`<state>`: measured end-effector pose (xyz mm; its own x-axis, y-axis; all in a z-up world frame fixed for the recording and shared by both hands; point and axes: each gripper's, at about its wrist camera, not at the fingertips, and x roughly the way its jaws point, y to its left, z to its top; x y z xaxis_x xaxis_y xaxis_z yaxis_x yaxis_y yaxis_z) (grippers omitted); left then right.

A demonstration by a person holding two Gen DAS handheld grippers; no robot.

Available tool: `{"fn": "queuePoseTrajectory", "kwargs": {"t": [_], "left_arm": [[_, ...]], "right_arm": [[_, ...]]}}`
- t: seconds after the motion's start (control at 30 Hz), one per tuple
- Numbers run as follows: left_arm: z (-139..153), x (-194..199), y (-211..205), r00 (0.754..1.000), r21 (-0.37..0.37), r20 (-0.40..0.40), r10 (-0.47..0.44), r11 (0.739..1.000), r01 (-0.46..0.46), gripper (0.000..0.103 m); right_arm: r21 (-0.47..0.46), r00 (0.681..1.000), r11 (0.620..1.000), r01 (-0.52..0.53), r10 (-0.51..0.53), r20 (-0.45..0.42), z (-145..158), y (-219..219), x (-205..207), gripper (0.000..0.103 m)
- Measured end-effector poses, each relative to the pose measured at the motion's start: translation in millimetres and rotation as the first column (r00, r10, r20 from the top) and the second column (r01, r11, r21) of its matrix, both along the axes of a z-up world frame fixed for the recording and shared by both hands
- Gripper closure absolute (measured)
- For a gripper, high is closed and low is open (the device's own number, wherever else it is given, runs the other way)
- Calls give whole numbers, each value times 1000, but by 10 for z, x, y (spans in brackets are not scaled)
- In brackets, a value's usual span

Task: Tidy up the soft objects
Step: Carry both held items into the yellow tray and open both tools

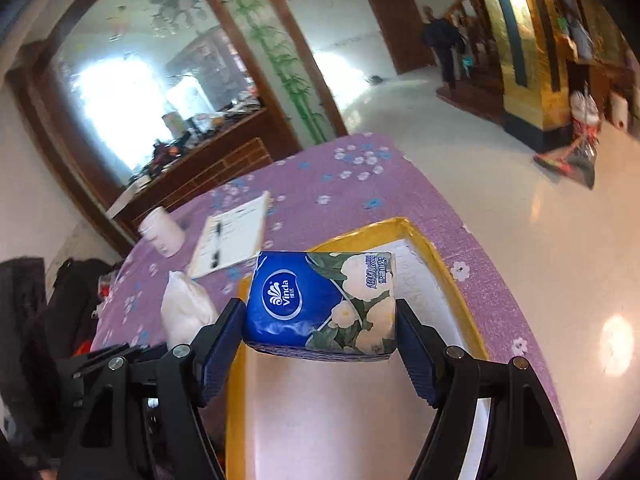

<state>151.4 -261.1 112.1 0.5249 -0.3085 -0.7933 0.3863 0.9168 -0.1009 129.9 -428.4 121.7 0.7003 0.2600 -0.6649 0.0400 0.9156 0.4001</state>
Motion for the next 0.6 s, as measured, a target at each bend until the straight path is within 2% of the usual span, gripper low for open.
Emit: {"fn": "queuePoseTrajectory", "kwargs": {"t": [0.1, 0.2, 0.3, 0.37, 0.43, 0.57, 0.6], "left_arm": [[-202, 258, -127, 1000, 63, -12, 23, 998, -22, 79], [-462, 531, -243, 996, 90, -82, 32, 996, -25, 79], [-660, 653, -301, 990, 99, -138, 35, 995, -21, 79], [-723, 680, -361, 990, 124, -141, 19, 992, -1, 79], [-772, 692, -420, 992, 155, -128, 13, 988, 7, 72], [-825, 712, -465, 989, 159, -146, 7, 987, 16, 66], [-829, 715, -468, 990, 162, -142, 6, 987, 17, 58]], "right_arm": [[0, 996, 999, 45, -45, -74, -274, -90, 350, 26], [20, 987, 997, 70, -66, -148, -549, -133, 635, 26], [8, 984, 998, 60, -58, -170, -681, -110, 729, 26], [18, 983, 999, 45, -41, -182, -744, -92, 732, 26], [17, 982, 999, 45, -41, -183, -772, -82, 732, 25], [45, 981, 998, 37, -28, -193, -832, -114, 738, 24], [52, 980, 998, 36, -26, -198, -854, -110, 761, 24]]}}
